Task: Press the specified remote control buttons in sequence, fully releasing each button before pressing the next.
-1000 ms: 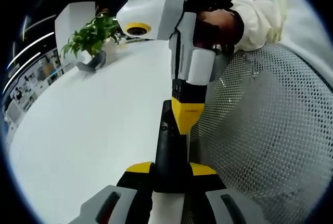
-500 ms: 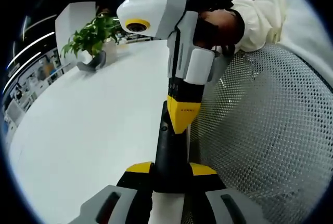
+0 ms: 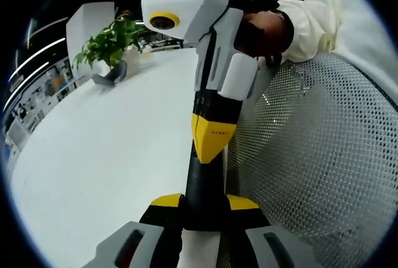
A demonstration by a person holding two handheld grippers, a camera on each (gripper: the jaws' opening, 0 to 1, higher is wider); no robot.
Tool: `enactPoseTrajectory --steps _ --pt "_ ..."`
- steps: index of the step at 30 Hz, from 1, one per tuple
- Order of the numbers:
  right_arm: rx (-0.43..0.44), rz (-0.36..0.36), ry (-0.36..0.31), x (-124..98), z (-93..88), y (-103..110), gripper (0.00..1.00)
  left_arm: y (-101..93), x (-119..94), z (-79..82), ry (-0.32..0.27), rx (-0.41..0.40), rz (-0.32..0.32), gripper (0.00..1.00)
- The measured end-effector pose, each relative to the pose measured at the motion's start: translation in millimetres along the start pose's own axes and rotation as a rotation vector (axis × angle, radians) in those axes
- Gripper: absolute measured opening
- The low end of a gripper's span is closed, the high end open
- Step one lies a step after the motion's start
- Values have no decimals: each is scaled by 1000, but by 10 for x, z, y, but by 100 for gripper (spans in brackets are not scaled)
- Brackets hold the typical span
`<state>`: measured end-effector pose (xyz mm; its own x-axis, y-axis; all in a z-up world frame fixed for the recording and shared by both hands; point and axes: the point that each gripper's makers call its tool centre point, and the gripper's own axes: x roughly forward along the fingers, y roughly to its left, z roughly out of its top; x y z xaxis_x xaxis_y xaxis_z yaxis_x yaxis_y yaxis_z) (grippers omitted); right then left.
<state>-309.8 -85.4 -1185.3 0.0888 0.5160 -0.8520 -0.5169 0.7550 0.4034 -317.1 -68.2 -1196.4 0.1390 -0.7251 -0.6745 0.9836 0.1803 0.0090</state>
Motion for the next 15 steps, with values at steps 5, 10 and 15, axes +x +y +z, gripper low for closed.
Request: enactPoseTrajectory --steps 5,10,15 --pt "-19 -13 21 26 -32 -3 0 0 4 -1 0 1 0 25" --pt "-52 -35 25 25 -42 -9 0 -2 9 -2 1 2 0 25" --pt "-84 -52 21 25 -35 -23 0 0 10 -2 4 2 -2 25"
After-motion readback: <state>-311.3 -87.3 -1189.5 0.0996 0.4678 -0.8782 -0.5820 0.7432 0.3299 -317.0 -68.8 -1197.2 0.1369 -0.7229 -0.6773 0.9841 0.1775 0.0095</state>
